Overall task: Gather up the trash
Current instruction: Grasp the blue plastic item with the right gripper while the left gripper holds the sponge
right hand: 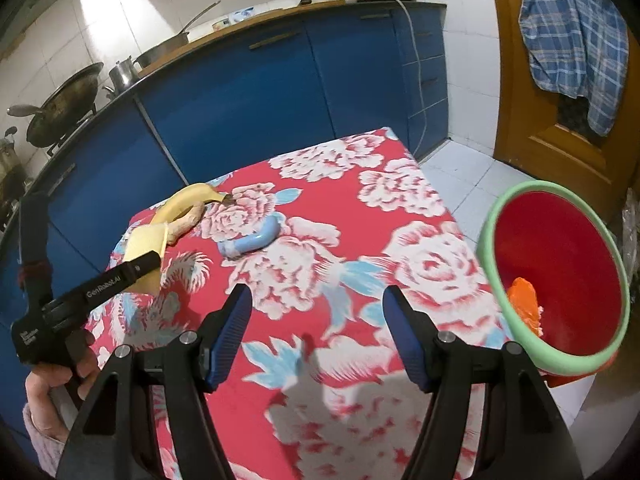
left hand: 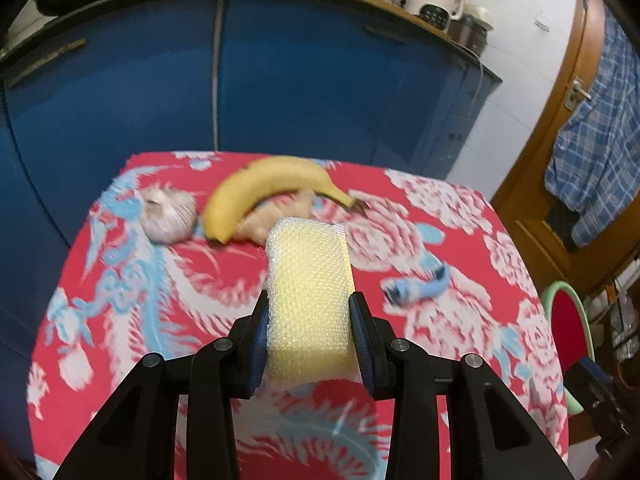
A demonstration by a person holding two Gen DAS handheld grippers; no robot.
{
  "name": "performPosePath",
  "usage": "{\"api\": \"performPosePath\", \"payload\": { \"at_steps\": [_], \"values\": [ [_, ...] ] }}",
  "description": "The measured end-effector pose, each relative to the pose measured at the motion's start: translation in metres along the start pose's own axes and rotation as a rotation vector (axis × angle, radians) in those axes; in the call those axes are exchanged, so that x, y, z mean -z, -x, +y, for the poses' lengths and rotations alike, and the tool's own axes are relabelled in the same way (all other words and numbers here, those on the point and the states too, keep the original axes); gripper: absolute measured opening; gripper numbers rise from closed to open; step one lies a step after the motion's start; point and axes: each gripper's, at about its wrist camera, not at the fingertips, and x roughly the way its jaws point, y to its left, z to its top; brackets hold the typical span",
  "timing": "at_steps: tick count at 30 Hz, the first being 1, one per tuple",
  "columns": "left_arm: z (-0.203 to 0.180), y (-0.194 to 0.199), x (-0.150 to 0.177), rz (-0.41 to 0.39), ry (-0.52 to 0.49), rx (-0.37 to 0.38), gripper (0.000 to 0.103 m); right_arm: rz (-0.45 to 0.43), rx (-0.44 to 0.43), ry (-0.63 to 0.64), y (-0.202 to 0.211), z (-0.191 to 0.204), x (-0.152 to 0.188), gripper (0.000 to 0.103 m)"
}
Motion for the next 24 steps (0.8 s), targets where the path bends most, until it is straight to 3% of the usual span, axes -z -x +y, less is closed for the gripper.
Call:
{"api": "performPosePath", "payload": {
  "at_steps": [14,24],
  "values": [
    [0.038,-0.021,-0.002,0.016,0.099,-0.029,0.038,0.065,0.013,-0.078,-0.075,0.05,-0.03,0.07],
    [0.05,-0.025,-0.002,0.028,0.131,-0.028,0.038,0.09,0.069,-0.12,-0.122,0.075,-0.045,0.07]
  ]
}}
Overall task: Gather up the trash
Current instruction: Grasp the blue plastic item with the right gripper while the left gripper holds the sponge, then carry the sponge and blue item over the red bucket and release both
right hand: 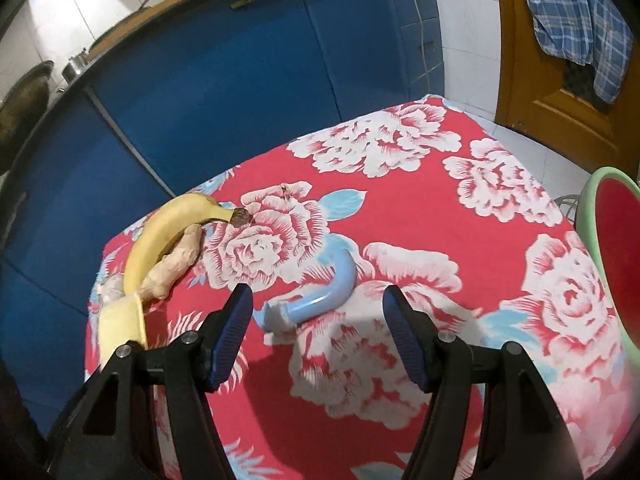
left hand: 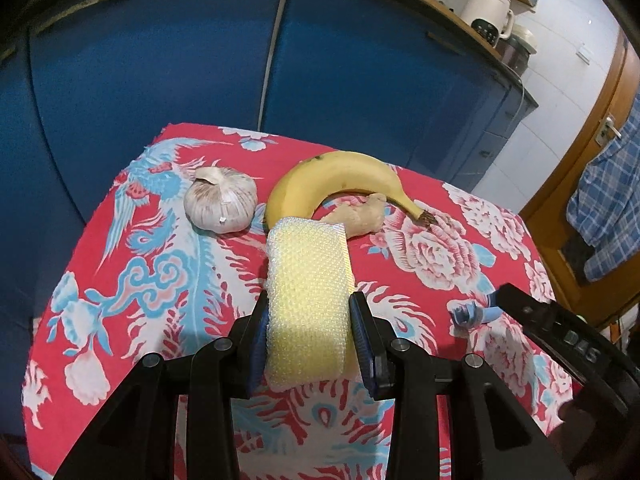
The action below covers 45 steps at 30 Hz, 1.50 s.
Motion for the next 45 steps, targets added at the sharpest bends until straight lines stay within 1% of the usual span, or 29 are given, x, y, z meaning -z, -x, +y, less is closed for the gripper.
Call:
{"api": "performPosePath", "payload": {
  "at_steps": [6,8,9,11,12,13,17,18,23,26,34,40,45],
  "values": [
    [0.002,0.0,0.0,0.004,0.009,0.003,0.038,0.025,0.036,0.026,-0.02,0.009,0.001,0.069],
    [0.002,0.0,0.0,0.004,0.011,0.004,0.038,0.045,0.031,0.033,-0.025,0.01,0.003,0.065],
    [0.002,0.0,0.0,0.004,0.01,0.004,0.038,0.033,0.041,0.049,-0.025,0.012,0.004,0.062],
    [0.003,0.0,0.0,0.004,0.01,0.004,0.038,0.041,0.029,0.066,-0.025,0.014,0.005,0.057],
    [0.002,0.0,0.0,0.003,0.009,0.005,0.038,0.047,0.02,0.074,-0.024,0.014,0.006,0.052],
    [0.002,0.0,0.001,0.003,0.008,0.006,0.038,0.06,0.013,0.077,-0.024,0.014,0.006,0.05],
    [-0.002,0.0,0.002,0.005,0.0,0.015,0.038,0.084,-0.024,0.102,-0.022,0.015,0.01,0.026],
    [-0.003,0.001,0.002,0.005,-0.002,0.019,0.038,0.087,-0.033,0.116,-0.021,0.015,0.012,0.024],
    [-0.007,0.004,0.003,-0.004,-0.014,0.03,0.038,0.086,-0.054,0.119,-0.015,0.008,0.016,0.023],
    [-0.009,0.005,0.004,-0.007,-0.021,0.037,0.038,0.067,-0.061,0.113,-0.004,-0.002,0.017,0.023],
    [-0.026,0.011,0.009,-0.022,-0.078,0.061,0.038,0.015,-0.083,0.107,0.031,-0.023,0.024,0.023],
    [-0.042,0.017,0.015,-0.025,-0.124,0.097,0.038,-0.01,-0.119,0.082,0.058,-0.044,0.031,0.023],
    [-0.056,0.023,0.02,-0.03,-0.161,0.113,0.039,-0.041,-0.116,0.063,0.082,-0.065,0.037,0.023]
  ]
}}
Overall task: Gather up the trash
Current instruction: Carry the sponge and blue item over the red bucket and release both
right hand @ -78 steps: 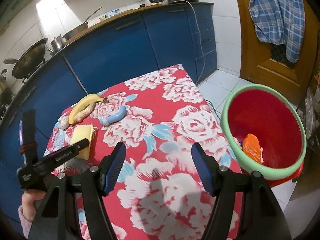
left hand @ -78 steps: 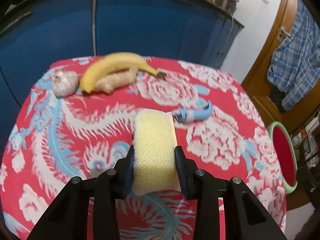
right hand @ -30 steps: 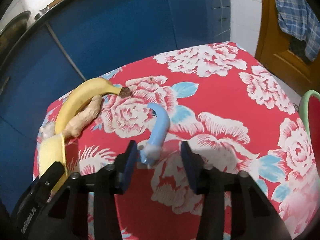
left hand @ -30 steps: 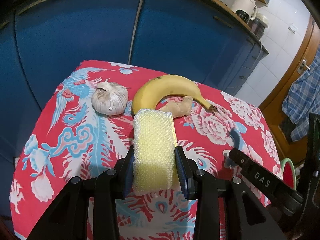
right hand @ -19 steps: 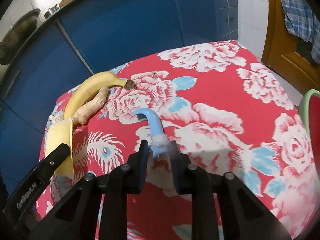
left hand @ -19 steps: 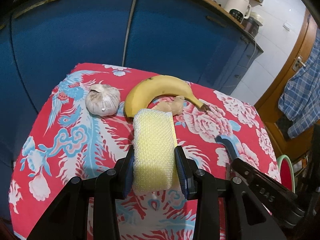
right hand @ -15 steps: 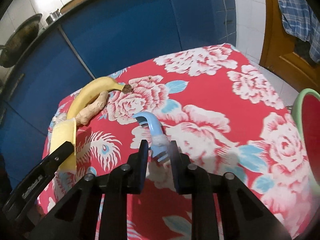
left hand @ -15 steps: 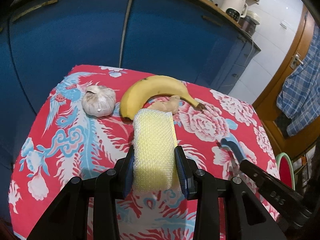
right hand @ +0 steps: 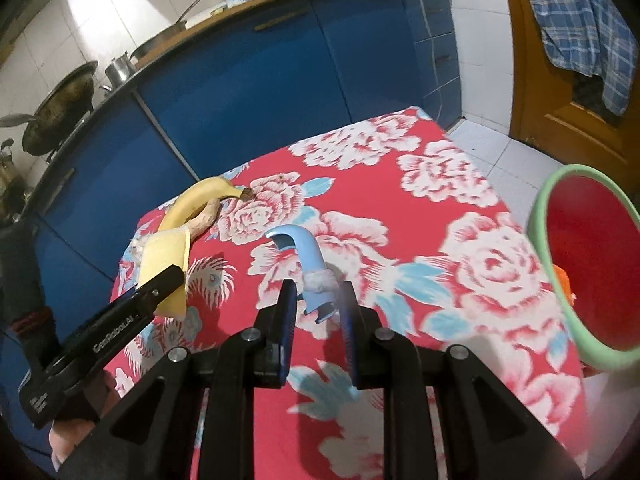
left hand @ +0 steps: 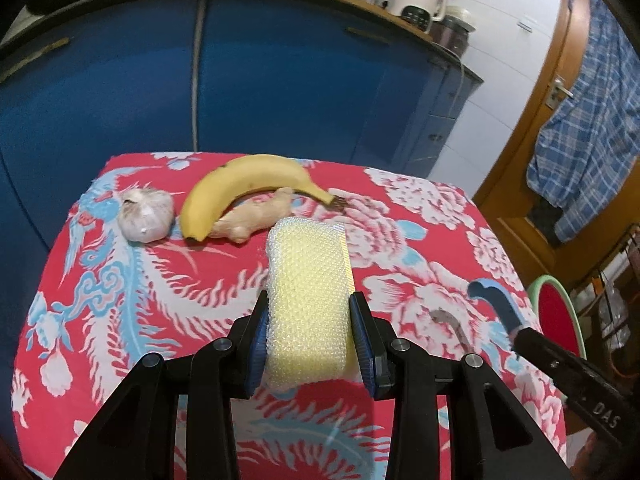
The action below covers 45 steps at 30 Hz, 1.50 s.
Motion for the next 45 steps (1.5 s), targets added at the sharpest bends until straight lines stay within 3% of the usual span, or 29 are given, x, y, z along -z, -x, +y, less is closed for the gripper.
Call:
{"api": "performPosePath", "payload": {
  "at_steps": [10,21,33,45],
  "values": [
    [-0.042,0.023,0.001,-0.022,-0.086,0.037,0.039,-0.056,0.03,-0.029,0.047,-0.039,0.009,0.023],
    [-0.113,0.044,0.008,-0.029,-0.214,0.121,0.039,-0.106,0.081,-0.129,0.081,-0.099,0.02,0.023],
    [-0.189,0.036,0.03,0.03,-0.315,0.219,0.039,-0.163,0.144,-0.257,0.108,-0.168,0.029,0.024],
    [-0.251,0.018,0.051,0.061,-0.421,0.288,0.039,-0.162,0.197,-0.362,0.107,-0.229,0.036,0.024]
  ]
}}
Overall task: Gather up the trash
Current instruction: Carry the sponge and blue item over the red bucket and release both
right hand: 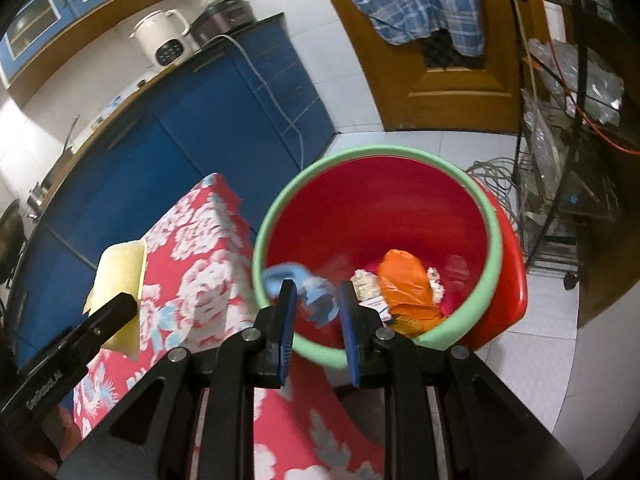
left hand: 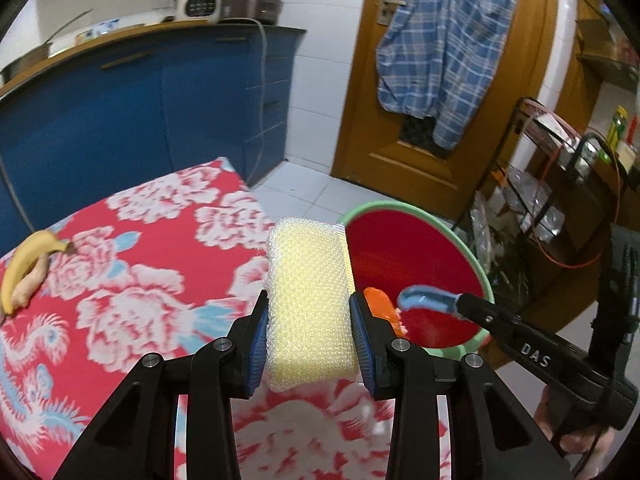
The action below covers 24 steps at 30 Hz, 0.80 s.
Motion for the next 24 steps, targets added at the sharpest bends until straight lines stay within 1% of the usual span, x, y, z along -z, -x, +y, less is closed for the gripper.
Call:
{"api": "performPosePath", "payload": {
  "at_steps": [9,12,20,24],
  "values": [
    [-0.028,-0.022,-0.005,0.023,-0.059,0.033,0.039,0.009,0.032,-0.056,-0.013,-0.031,-0.006,0.025],
    [-0.037,-0.031,-0.005,0.036,-0.075,0.042,0.039,0.013,0.034,-0.075,-0.016,-0.038,-0.008,0.03],
    [-0.054,-0.054,-0.006,0.071,-0.104,0.058,0.039,-0.021,0.044,-0.091,-0.004,-0.052,-0.013,0.037],
    [-0.063,-0.068,-0.006,0.096,-0.123,0.077,0.041,-0.038,0.047,-0.095,0.003,-0.056,-0.014,0.037]
  ]
}}
